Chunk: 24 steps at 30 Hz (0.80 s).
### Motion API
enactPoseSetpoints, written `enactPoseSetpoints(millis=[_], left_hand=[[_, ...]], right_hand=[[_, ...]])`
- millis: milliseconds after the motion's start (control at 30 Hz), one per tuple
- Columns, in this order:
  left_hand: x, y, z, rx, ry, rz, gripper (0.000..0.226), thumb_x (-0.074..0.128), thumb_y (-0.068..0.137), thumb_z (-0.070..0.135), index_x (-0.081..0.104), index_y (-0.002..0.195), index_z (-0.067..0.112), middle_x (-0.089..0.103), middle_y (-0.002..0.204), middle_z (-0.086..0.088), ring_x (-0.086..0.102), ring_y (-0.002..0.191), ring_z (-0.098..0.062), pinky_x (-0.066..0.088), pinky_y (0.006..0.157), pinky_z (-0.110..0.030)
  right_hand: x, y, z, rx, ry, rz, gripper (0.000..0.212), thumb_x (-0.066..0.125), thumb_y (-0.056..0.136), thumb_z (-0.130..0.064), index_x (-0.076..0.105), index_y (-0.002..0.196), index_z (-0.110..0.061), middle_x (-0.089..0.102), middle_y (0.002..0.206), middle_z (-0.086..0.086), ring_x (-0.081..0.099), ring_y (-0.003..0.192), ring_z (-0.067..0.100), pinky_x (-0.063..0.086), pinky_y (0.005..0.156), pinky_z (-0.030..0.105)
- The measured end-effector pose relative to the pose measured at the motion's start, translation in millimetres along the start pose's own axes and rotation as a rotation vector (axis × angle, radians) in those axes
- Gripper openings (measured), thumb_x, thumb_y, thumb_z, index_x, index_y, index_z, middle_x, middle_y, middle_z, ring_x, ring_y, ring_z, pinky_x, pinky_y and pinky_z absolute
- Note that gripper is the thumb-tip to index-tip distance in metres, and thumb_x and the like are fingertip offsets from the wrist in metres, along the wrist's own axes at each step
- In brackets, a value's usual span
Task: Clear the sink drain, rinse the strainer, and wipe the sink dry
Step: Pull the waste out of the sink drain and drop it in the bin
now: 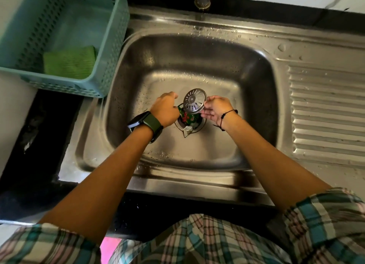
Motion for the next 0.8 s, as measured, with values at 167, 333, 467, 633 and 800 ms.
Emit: enactPoseSetpoints(millis=[167, 333, 467, 633, 800], left_hand=[[1, -4, 16, 0.012, -0.068, 0.007, 0.042, 0.046, 0.09, 0.006, 0.045, 0.132, 0.011, 0.049, 0.136, -0.012, 0.048, 0.122, -0.028, 0.039, 0.094, -0.03], [5, 0, 72, 0.138, -0.235, 0.021, 0.035, 0.048, 0.089, 0.008, 0.053, 0.124, 0.014, 0.055, 0.131, -0.006, 0.051, 0.119, -0.023, 0.036, 0.096, -0.027], [24, -1, 125, 0.253, -0.428, -0.016, 0.031, 0.049, 0.088, 0.004, 0.056, 0.117, 0.012, 0.06, 0.121, -0.008, 0.056, 0.112, -0.021, 0.041, 0.101, -0.032], [63, -17, 178, 0.327, -0.533, -0.123, 0.029, 0.047, 0.087, -0.002, 0.058, 0.112, 0.009, 0.06, 0.107, -0.007, 0.057, 0.106, -0.02, 0.043, 0.093, -0.027], [87, -37, 208, 0.379, -0.535, -0.201, 0.027, 0.047, 0.089, 0.001, 0.056, 0.114, 0.007, 0.062, 0.113, -0.011, 0.057, 0.106, -0.019, 0.043, 0.093, -0.025]], right_hand=[[-36, -28, -18, -0.016, 0.167, 0.05, 0.024, 0.044, 0.092, 0.003, 0.049, 0.076, -0.015, 0.058, 0.073, 0.007, 0.057, 0.063, 0.018, 0.051, 0.064, 0.031], [-117, -82, -51, -0.252, 0.346, 0.127, 0.026, 0.044, 0.088, 0.007, 0.055, 0.075, -0.013, 0.064, 0.05, -0.004, 0.059, 0.045, 0.007, 0.053, 0.053, 0.025], [-202, -126, -49, -0.388, 0.361, 0.304, 0.031, 0.044, 0.085, 0.012, 0.054, 0.069, -0.012, 0.062, 0.045, -0.007, 0.059, 0.046, 0.008, 0.054, 0.048, 0.02], [-266, -147, -16, -0.333, 0.266, 0.502, 0.028, 0.045, 0.084, 0.012, 0.054, 0.07, -0.01, 0.059, 0.07, 0.007, 0.06, 0.063, 0.014, 0.054, 0.05, 0.019], [-288, -145, -10, -0.297, 0.072, 0.622, 0.017, 0.054, 0.084, 0.009, 0.061, 0.096, 0.0, 0.064, 0.091, 0.013, 0.063, 0.071, 0.02, 0.058, 0.054, 0.021]])
Point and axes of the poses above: each hand's wrist, its own y-axis towards the middle knuckle, its own x-axis out of the palm, z = x × y, the point moved 9 cm from there along y, towards the middle knuckle
